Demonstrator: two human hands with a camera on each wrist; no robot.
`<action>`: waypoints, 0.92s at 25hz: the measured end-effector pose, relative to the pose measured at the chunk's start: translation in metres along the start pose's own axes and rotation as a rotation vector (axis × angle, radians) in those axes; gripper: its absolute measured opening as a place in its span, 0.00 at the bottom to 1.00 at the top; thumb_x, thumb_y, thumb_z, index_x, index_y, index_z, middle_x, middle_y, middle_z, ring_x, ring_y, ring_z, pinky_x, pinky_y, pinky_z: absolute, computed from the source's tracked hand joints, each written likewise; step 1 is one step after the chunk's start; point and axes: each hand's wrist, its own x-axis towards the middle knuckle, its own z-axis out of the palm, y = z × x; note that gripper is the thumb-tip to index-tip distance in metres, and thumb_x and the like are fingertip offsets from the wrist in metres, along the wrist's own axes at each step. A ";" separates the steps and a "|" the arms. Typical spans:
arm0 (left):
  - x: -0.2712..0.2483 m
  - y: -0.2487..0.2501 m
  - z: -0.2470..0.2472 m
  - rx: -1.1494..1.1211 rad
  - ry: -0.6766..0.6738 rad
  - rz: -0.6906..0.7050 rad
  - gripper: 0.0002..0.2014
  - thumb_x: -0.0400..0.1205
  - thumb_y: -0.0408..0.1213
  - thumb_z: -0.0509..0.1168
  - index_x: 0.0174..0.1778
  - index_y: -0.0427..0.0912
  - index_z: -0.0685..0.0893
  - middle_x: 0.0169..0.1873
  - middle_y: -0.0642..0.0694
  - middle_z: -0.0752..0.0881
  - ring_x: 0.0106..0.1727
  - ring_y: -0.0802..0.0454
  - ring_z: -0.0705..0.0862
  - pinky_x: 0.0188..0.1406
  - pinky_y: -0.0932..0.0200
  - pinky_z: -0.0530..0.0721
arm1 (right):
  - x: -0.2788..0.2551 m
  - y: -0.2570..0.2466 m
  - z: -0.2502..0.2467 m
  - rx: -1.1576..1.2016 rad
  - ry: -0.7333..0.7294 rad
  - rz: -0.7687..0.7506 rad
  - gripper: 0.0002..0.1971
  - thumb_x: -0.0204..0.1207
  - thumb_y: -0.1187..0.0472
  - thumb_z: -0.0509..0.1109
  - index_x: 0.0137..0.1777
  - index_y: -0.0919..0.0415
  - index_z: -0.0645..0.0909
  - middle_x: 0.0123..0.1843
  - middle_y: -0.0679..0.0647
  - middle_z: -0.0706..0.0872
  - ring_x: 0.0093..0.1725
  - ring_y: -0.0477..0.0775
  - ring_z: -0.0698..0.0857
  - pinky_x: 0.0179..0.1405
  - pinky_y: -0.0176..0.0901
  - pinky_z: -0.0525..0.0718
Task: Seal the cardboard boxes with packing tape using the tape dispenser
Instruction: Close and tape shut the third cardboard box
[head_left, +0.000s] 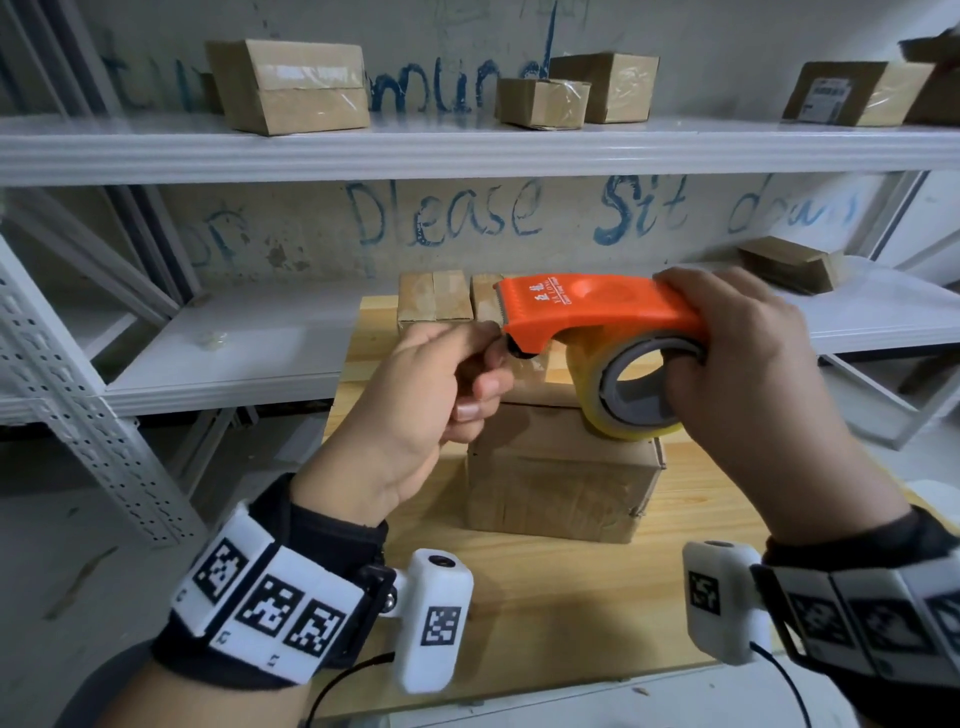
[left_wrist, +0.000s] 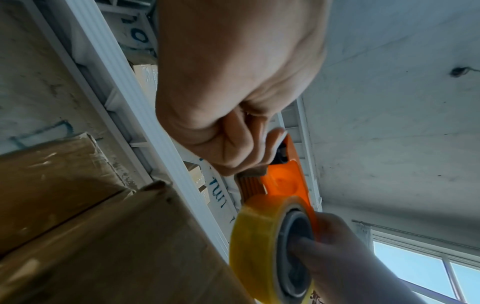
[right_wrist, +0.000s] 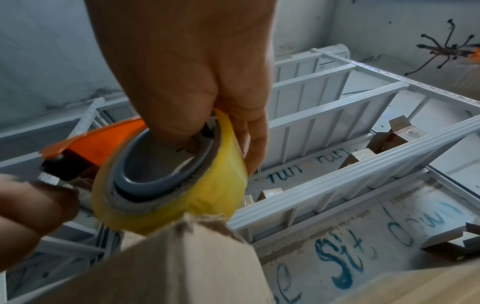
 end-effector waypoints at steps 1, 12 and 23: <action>0.001 0.001 -0.002 -0.030 0.011 0.017 0.18 0.90 0.34 0.51 0.32 0.42 0.70 0.20 0.50 0.67 0.18 0.59 0.59 0.13 0.68 0.54 | 0.002 -0.001 -0.003 0.006 0.008 -0.011 0.30 0.60 0.78 0.67 0.66 0.66 0.82 0.53 0.64 0.84 0.51 0.69 0.82 0.51 0.61 0.82; 0.004 0.000 -0.023 0.013 0.088 0.112 0.19 0.86 0.30 0.52 0.27 0.45 0.64 0.17 0.53 0.61 0.18 0.56 0.56 0.14 0.68 0.54 | 0.004 0.001 -0.005 -0.040 0.041 -0.049 0.34 0.57 0.79 0.69 0.68 0.67 0.81 0.53 0.65 0.85 0.49 0.69 0.82 0.50 0.56 0.82; 0.009 -0.014 -0.071 0.065 0.202 -0.092 0.20 0.84 0.34 0.52 0.24 0.48 0.65 0.16 0.54 0.61 0.16 0.56 0.58 0.13 0.66 0.57 | 0.001 0.024 -0.005 -0.131 -0.050 -0.020 0.30 0.62 0.80 0.70 0.67 0.68 0.82 0.51 0.66 0.85 0.47 0.70 0.82 0.47 0.63 0.84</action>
